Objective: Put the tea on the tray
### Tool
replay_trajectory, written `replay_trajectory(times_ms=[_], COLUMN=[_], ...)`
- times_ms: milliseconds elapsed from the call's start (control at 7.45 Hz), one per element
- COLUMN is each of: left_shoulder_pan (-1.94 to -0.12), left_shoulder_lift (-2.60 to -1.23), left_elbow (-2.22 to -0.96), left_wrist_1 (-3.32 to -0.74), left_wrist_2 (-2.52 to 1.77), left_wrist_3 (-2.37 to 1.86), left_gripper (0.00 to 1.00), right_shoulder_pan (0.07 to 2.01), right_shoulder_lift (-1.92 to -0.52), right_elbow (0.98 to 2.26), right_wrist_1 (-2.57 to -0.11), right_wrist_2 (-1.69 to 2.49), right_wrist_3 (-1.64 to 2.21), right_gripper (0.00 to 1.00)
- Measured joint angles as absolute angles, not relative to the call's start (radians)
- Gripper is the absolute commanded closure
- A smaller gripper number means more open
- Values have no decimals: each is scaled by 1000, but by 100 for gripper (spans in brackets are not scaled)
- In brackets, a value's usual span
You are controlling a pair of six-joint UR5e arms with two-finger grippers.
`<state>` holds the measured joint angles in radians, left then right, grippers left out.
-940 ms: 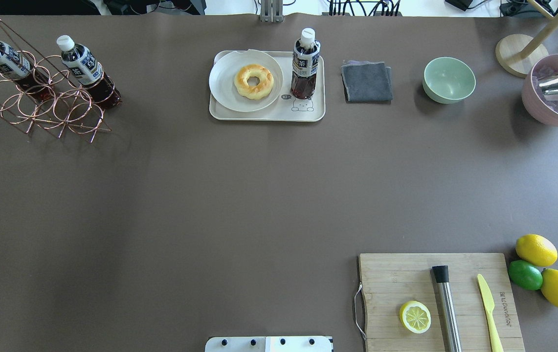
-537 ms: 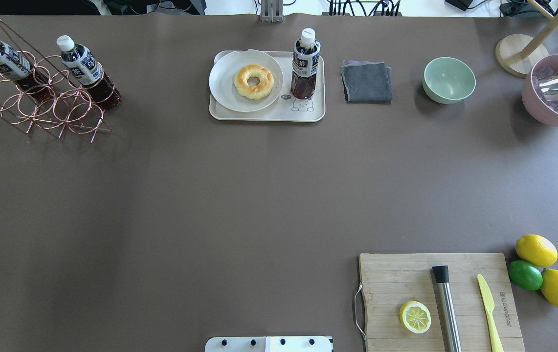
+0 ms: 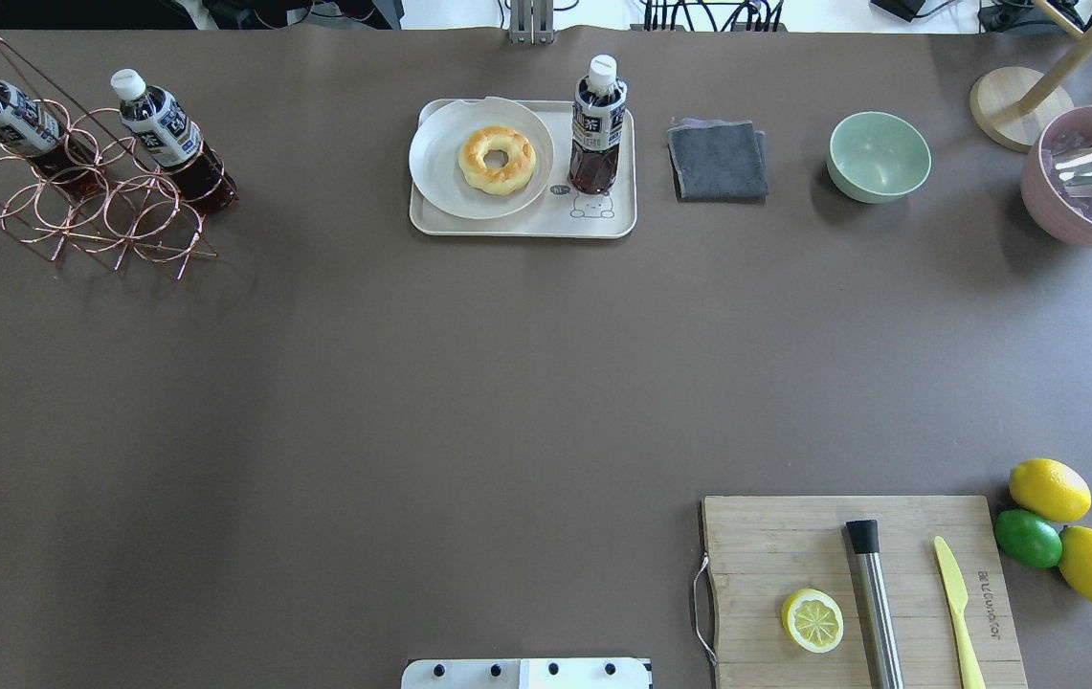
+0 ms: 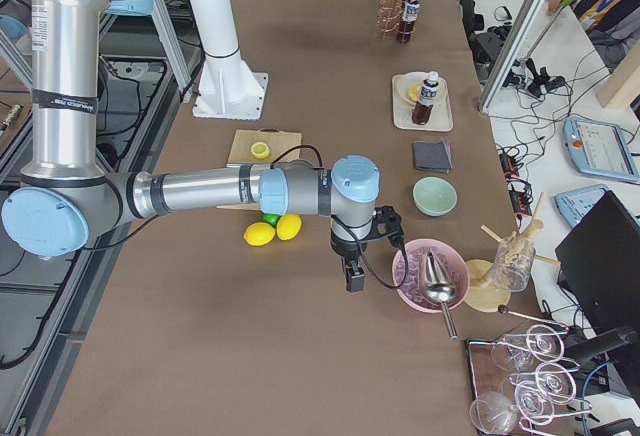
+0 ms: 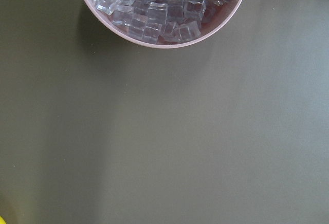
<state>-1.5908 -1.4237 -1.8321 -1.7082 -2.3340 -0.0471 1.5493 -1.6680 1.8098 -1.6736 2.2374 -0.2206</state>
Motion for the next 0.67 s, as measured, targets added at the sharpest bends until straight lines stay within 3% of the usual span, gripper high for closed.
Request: replay_trajectory(times_ms=[671], left_shoulder_pan=[-1593], left_shoulder_lift=[-1425], left_elbow=[-1847], left_wrist_1=[-1711], left_wrist_2=[-2300], left_wrist_3=[-42], left_gripper=[3], right_shoulder_pan=[1549], right_shoulder_lift=[-1672], right_elbow=[1808], right_wrist_1=[-1669], right_wrist_2=[2235], right_wrist_3=[-211], right_gripper=[0])
